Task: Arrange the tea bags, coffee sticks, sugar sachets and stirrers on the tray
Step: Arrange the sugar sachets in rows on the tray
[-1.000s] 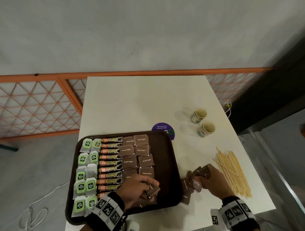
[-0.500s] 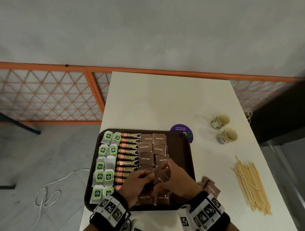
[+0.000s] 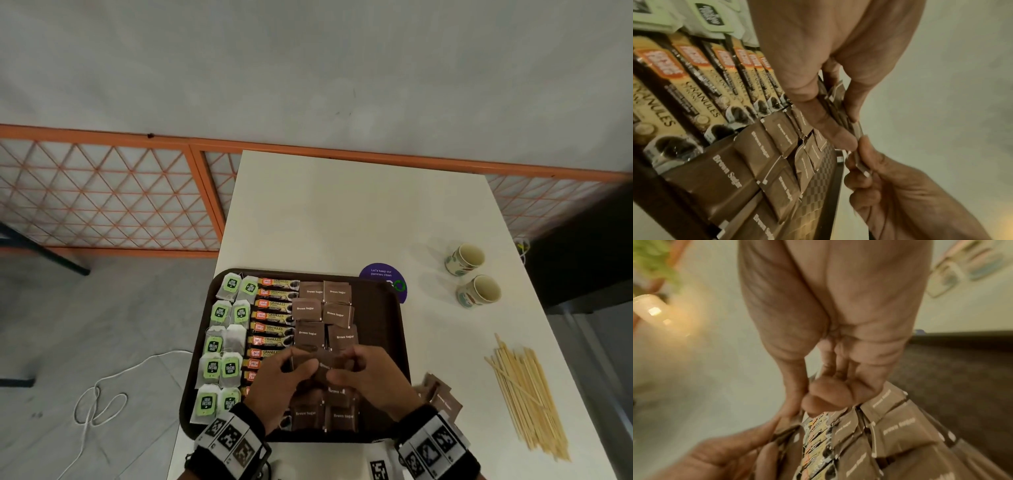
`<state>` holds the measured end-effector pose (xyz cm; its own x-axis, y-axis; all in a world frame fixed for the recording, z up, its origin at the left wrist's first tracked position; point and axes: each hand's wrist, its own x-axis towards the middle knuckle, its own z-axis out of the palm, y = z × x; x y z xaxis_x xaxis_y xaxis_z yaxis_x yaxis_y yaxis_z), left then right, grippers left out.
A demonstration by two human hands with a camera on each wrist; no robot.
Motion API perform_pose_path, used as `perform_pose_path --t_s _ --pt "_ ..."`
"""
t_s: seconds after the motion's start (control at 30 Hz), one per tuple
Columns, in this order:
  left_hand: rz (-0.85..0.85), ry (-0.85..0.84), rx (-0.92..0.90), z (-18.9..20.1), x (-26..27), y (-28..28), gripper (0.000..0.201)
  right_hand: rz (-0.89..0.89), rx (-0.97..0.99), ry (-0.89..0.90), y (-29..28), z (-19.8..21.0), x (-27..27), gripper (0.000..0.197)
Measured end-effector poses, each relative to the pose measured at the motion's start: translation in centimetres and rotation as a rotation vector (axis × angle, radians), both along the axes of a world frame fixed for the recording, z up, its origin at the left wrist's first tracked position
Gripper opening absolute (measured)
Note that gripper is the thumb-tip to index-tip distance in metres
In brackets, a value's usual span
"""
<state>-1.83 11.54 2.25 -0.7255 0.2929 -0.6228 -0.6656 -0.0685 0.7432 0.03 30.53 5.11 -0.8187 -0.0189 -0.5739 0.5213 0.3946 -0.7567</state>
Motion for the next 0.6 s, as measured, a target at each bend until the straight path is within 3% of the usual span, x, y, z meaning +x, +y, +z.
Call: perform_pose_path --t_s 0.13,0.23,0.33,0.47,0.6 --pt "0.094 -0.072 0.074 0.1 0.0 -0.1 0.017 -0.092 -0.053 0.029 0.5 -0.6 -0.1 0.013" --pt "0.187 -0.11 0.075 0.1 -0.4 -0.9 0.013 -0.184 0.098 0.068 1.9 -1.9 -1.5 0.009" --pt "0.276 -0.175 0.088 -0.1 -1.1 -2.4 0.014 -0.127 0.234 0.054 3.5 -3.4 -3.3 0.009" --pt "0.264 -0.223 0.134 0.4 -1.8 -3.7 0.02 -0.089 0.253 -0.007 3.3 -4.7 -5.0 0.01" --pt "0.203 -0.218 0.185 0.9 -1.9 -4.0 0.025 -0.232 0.524 0.088 3.0 -3.8 -4.8 0.026"
